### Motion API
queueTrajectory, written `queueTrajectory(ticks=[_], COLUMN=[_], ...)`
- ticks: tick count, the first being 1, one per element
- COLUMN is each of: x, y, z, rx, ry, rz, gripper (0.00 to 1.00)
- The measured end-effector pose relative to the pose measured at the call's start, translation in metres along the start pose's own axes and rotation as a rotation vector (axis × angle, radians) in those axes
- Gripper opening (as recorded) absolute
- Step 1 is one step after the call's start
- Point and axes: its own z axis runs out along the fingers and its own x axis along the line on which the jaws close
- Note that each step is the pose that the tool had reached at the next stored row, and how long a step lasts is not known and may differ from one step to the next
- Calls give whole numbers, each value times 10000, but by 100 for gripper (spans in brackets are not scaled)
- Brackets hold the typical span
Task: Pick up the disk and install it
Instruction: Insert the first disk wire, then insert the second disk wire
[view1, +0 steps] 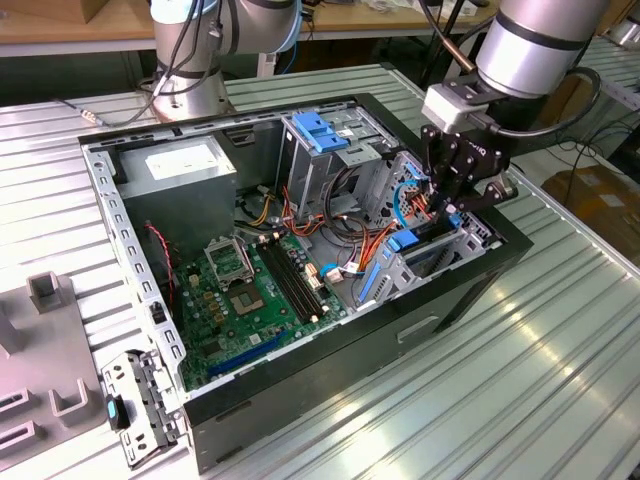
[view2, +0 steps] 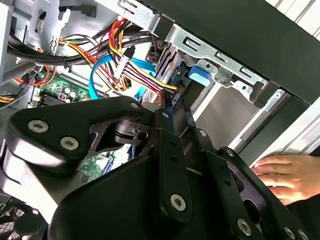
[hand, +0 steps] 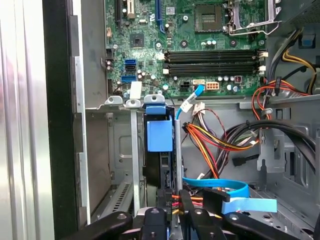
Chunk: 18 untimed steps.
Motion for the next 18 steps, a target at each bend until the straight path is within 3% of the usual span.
queueTrajectory(ticks=[1, 3, 18], x=[0, 0, 0], y=[0, 0, 0], z=[-1, -2, -1], rx=[0, 0, 1], ry=[1, 4, 22], rz=[0, 0, -1], gripper=[23, 11, 11])
